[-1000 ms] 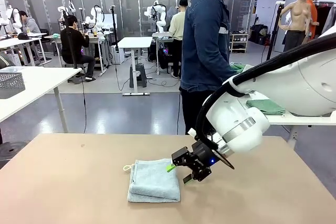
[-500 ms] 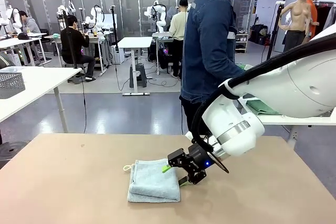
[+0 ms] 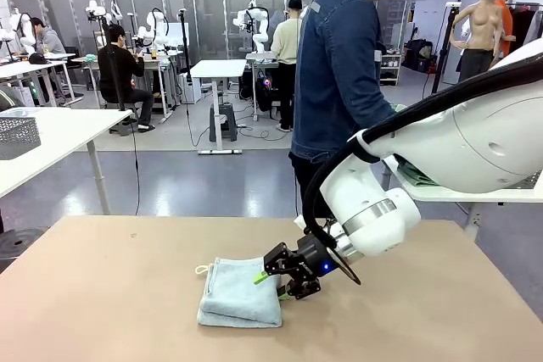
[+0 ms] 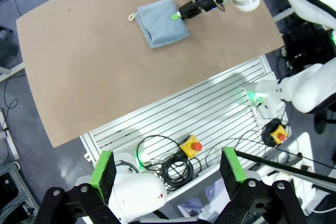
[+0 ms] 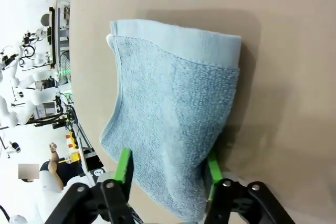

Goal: Fold the towels and place them in the basket.
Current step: Place the folded Towel with hook on the right side of the table.

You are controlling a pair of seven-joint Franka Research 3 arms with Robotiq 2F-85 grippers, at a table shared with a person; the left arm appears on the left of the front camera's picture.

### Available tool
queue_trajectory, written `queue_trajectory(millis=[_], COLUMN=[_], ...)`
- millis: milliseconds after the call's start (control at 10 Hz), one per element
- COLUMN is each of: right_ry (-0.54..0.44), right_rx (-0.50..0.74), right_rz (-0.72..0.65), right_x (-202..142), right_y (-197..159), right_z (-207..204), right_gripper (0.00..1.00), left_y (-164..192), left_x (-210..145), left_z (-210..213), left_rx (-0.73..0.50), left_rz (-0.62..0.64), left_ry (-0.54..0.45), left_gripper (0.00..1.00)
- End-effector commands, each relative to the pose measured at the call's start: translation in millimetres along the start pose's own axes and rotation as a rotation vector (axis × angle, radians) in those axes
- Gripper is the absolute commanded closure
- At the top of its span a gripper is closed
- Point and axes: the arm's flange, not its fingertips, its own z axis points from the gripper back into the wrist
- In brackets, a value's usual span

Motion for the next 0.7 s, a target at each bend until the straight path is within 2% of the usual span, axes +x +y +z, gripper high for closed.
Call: queue_trajectory(millis=[0,100,600], right_ry=[-0.024,-0.031,-0.058], right_rx=[0.013,0.002,-0.077], right_rz=[0.012,0.012,-0.035], right_x=[-4.9,-7.1,-23.9], right_y=[-0.8,1.3,4.7], right_z=[-10.3,-12.9,-26.6], right_gripper=[0.76,1.00,1.00], left_y=[-4.4,-4.4,-4.4], left_x=[-3.5,-3.5,-3.5], left_z=[3.9,3.9,3.9], left_rx=[0.001,0.001,0.001], left_rz=[-0.013,-0.013,-0.013], left_ry=[-0.008,-0.008,-0.008], left_gripper=[0.00,0.00,0.00])
